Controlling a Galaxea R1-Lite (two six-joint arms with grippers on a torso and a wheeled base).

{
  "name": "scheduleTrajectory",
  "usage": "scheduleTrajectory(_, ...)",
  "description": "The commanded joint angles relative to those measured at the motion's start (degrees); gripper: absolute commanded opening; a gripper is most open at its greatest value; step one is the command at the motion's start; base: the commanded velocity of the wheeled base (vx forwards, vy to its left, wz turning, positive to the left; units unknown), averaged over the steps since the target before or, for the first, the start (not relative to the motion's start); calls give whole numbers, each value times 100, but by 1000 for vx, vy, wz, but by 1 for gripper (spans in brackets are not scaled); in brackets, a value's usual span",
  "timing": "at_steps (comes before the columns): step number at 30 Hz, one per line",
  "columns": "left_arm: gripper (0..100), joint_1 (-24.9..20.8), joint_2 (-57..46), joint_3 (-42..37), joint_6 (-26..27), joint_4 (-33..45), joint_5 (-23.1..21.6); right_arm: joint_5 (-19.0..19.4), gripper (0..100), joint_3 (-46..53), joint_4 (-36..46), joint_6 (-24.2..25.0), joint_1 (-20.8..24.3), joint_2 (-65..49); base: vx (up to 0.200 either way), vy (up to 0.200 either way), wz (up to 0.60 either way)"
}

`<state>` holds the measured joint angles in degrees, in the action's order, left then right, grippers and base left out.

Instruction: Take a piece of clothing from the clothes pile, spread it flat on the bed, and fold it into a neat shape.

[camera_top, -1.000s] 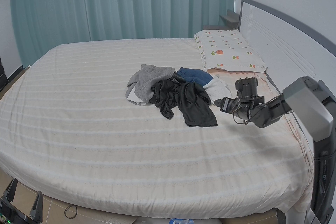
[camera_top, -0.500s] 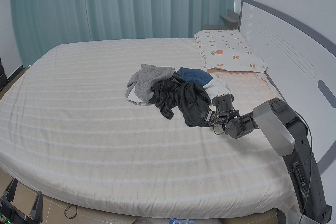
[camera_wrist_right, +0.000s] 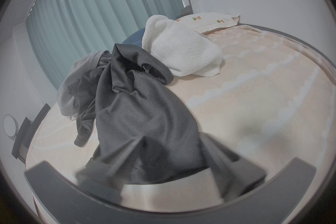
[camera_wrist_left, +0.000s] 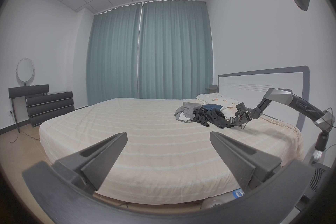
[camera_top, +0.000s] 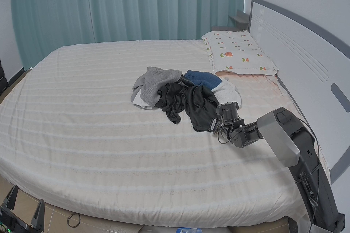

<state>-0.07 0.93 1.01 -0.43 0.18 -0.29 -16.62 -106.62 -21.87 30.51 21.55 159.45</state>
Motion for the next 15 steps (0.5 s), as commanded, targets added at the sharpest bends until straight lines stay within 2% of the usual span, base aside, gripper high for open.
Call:
scheduleTrajectory(1,100,-1,-84,-92,-1,-1,3,0,0,-140,25,-10,-2,147,0,0,0)
scheduleTrajectory(9,100,-1,-84,-92,-1,-1,3,18,0,36,-63,42,-46,7,0,0,0)
scheduleTrajectory(15,100,-1,-84,-92,-1,-1,3,167,0,1073,-107,324,24,-960,0,0,0)
